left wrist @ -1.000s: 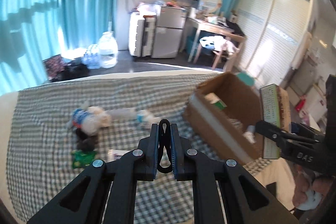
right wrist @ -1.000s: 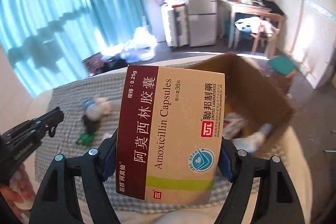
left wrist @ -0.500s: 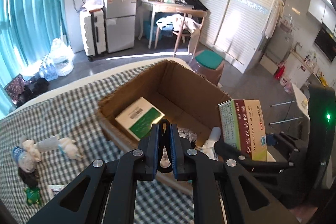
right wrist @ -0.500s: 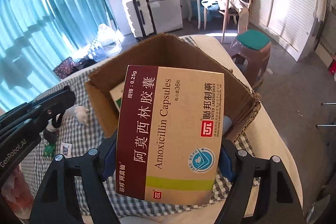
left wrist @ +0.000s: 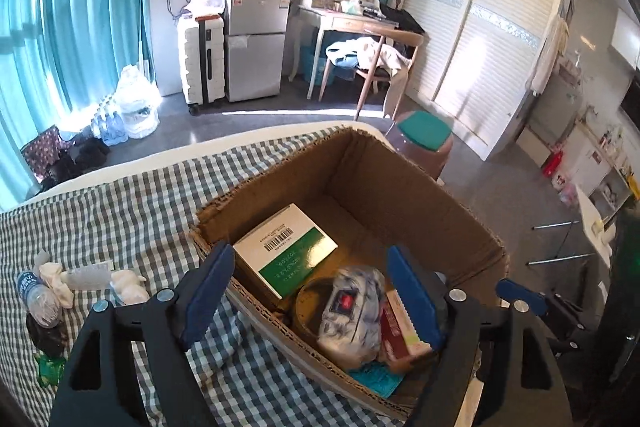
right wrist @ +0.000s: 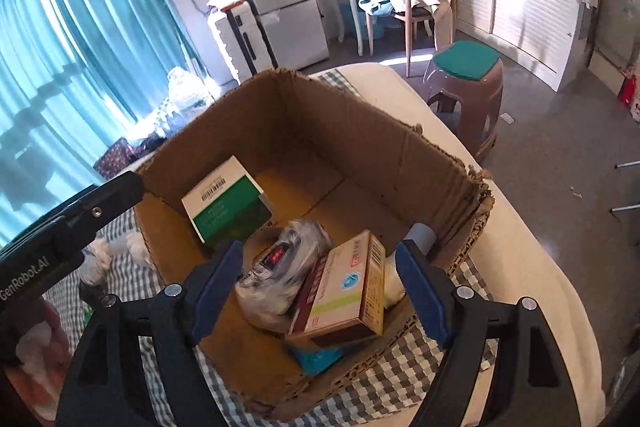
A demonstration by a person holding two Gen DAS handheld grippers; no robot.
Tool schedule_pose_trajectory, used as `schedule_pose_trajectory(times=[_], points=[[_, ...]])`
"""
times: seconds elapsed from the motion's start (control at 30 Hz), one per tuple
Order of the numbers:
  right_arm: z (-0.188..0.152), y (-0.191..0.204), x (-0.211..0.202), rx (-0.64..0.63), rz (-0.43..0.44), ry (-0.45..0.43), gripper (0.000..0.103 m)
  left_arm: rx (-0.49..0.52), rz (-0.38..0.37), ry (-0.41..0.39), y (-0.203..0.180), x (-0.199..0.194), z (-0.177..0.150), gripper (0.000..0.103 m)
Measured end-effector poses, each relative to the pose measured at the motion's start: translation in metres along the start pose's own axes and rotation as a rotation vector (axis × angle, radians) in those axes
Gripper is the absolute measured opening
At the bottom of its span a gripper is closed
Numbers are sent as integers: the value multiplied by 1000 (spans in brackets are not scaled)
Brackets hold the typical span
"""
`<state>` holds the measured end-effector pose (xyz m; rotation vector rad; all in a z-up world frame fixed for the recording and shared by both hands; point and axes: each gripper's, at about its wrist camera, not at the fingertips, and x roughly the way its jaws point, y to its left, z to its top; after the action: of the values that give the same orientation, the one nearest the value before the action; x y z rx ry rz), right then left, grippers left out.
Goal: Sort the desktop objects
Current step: 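Carry the amoxicillin box and hair tie into the cardboard box and release both, then move both tools back over the bedspread toward the remaining items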
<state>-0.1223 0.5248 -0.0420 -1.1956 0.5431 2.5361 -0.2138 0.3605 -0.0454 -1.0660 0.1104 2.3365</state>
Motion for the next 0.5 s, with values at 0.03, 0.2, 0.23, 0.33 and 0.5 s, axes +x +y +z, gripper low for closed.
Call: schedule_pose_trajectory(times=[0.03, 0.2, 0.23, 0.33, 0.5], points=[[1, 1, -5, 5, 0, -2, 79, 7, 7, -2, 1, -5, 1, 82], [0, 13, -34, -21, 4, -36, 79, 32, 51, -30, 16, -46, -3, 93], [-3, 16, -42, -29, 15, -47, 79, 33, 64, -40, 20, -54, -5, 95], [-11, 25, -57, -50, 50, -67, 79, 36, 178, -69, 36, -87, -13, 97], [-30, 65, -87, -102, 130, -113, 79, 47, 473, -186, 66, -157, -31, 103]])
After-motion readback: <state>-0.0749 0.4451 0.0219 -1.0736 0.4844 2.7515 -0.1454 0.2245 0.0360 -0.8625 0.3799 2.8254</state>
